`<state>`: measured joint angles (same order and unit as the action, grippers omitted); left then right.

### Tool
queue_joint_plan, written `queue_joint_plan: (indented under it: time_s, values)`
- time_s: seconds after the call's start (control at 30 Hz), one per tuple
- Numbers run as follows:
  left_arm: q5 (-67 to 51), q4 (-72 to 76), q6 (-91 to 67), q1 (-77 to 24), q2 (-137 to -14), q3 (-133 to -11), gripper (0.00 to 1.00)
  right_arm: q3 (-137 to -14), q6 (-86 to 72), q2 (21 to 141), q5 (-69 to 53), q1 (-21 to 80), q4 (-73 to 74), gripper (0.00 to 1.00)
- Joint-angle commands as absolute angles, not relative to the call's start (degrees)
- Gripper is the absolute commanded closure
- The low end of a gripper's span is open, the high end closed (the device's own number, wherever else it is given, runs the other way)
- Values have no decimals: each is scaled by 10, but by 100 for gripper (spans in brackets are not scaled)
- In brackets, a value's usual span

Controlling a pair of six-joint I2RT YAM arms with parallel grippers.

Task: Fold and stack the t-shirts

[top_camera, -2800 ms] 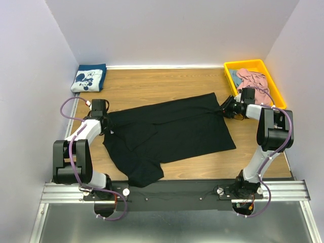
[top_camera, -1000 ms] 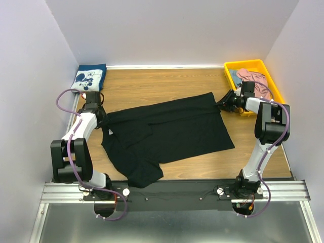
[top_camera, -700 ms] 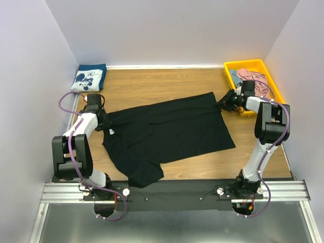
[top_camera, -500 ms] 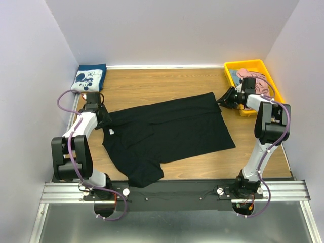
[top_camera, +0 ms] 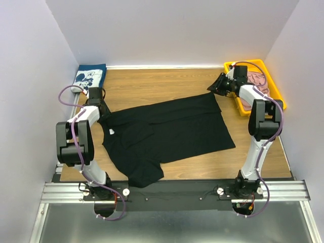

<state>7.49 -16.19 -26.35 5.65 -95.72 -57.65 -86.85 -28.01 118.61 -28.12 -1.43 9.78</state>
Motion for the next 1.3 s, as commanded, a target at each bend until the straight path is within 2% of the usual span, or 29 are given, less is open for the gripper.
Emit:
queue_joint_plan:
  time_s: [0.0, 0.27, 0.57, 1.27]
  values:
    - [111, -123, -273, 60, -987, -606, 57, -890, -267, 1233, -286, -15, 107, 59]
    - [105, -119, -273, 61, -1025, -626, 71, -909, -264, 1272, -285, -15, 106, 59]
    - [140, -130, -261, 62, -1030, -649, 100, -890, -258, 1290, -252, -17, 107, 59]
    - [131, -92, -230, 91, -1105, -717, 99, -891, -243, 1302, -215, -22, 108, 59]
